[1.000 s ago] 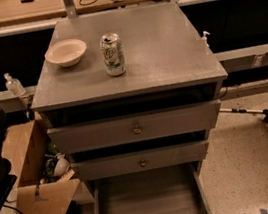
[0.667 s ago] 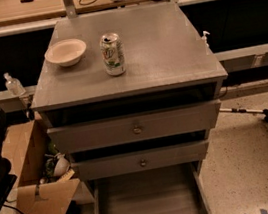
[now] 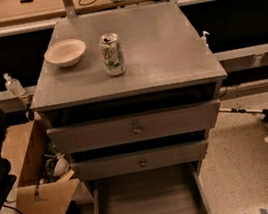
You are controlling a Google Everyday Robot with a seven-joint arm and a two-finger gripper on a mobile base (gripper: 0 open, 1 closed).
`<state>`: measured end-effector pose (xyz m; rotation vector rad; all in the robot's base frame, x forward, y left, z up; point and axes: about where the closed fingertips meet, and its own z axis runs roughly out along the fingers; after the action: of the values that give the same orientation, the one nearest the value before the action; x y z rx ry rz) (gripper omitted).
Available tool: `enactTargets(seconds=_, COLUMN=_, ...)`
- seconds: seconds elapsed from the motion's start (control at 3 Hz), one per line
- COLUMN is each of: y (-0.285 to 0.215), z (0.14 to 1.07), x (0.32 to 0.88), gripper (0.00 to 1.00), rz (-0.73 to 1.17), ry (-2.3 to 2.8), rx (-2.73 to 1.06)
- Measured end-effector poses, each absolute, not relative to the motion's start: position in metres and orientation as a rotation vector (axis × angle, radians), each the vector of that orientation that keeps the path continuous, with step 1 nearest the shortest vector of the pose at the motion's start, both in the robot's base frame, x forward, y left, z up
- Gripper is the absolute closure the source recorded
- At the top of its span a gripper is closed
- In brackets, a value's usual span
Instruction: Close bottom drawer
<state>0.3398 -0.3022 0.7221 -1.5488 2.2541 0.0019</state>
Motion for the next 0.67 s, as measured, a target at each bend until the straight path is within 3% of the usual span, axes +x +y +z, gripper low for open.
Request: enactTargets(seconds=0.67, y=-0.336, z=0.606, x=0.355, gripper=0.00, rz=0.221, ry=2.204, rx=-1.447)
